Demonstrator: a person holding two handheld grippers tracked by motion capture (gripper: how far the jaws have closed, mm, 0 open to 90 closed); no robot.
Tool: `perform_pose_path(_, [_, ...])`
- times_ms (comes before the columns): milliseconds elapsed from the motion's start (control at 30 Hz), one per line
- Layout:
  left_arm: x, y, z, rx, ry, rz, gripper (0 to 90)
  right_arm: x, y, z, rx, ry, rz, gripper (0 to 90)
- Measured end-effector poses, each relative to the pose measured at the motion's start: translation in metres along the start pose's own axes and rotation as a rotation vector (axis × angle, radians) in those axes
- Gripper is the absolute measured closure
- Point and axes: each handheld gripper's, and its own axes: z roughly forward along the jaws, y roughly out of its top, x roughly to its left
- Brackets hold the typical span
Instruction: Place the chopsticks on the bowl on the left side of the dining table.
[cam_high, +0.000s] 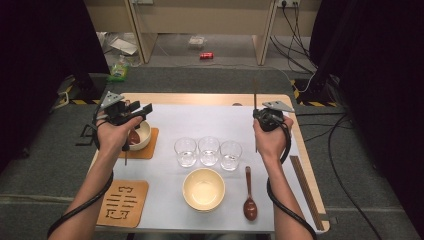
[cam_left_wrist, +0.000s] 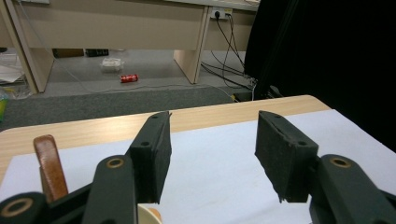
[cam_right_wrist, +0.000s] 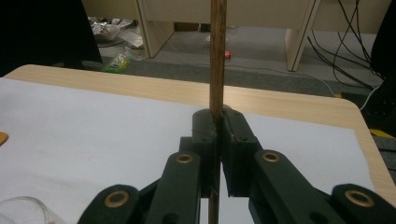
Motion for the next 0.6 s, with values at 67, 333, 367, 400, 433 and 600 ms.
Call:
perform_pose_path(67, [-0.0014,0.0003,0.0013,0.002,-0.006,0.000,45.2,0.0006,0.0003,0.0009,-0.006,0.002,-0.001,84.9])
perform_pose_path(333, [-0.0033,0.0014,0.0042,0.006,-0.011,0.000,44.9,-0.0012,0.0016,0.0016,-0.022,-0.008,-0.004,84.9])
perform_pose_path(367, [-0.0036,0.0013,0.0047,0.007,-0.012,-0.001,44.9,-0.0015,0.0016,0.0017,-0.022,-0.010,-0.003,84.8])
perform_pose_path(400, [-0.0038,0.0014,0.0052,0.008,-0.013,-0.003,44.8,-0.0016,0.0015,0.0020,-0.023,-0.011,-0.001,84.9])
perform_pose_path(433, [-0.0041,0.0015,0.0056,0.008,-0.014,-0.003,44.8,-0.0018,0.0015,0.0025,-0.025,-0.012,0.001,84.8])
perform_pose_path(600, [-0.0075,0.0044,0.0079,0.003,-0.019,-0.002,44.8,-0.0004,0.0048,0.0032,-0.044,-0.012,-0.001,84.8])
